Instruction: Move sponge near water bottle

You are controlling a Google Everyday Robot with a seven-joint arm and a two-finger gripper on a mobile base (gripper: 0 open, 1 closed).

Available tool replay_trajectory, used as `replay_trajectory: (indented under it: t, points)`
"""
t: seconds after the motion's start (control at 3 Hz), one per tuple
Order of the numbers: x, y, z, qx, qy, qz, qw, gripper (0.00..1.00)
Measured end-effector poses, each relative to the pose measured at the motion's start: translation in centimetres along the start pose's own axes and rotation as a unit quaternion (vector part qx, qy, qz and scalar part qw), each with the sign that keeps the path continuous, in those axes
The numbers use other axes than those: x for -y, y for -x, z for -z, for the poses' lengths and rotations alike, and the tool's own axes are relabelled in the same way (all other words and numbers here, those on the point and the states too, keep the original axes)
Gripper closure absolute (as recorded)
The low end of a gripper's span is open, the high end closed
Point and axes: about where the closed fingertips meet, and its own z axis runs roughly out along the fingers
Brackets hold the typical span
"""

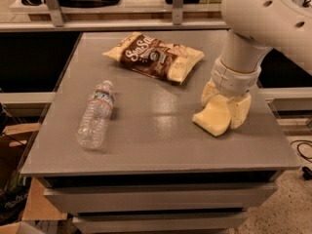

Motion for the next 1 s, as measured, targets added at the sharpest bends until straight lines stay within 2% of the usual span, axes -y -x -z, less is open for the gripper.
replay_trajectory:
  t: [0.33,0.67,1.0]
  points:
    - [0.0,0.0,0.8,0.000,0.000,0.000,1.0000,0.89]
    - [2.4,1.9,5.2,-0.013,-0.016,0.014,0.9997,1.00]
    - [2.4,1.9,5.2,-0.013,-0.016,0.014,0.9997,1.00]
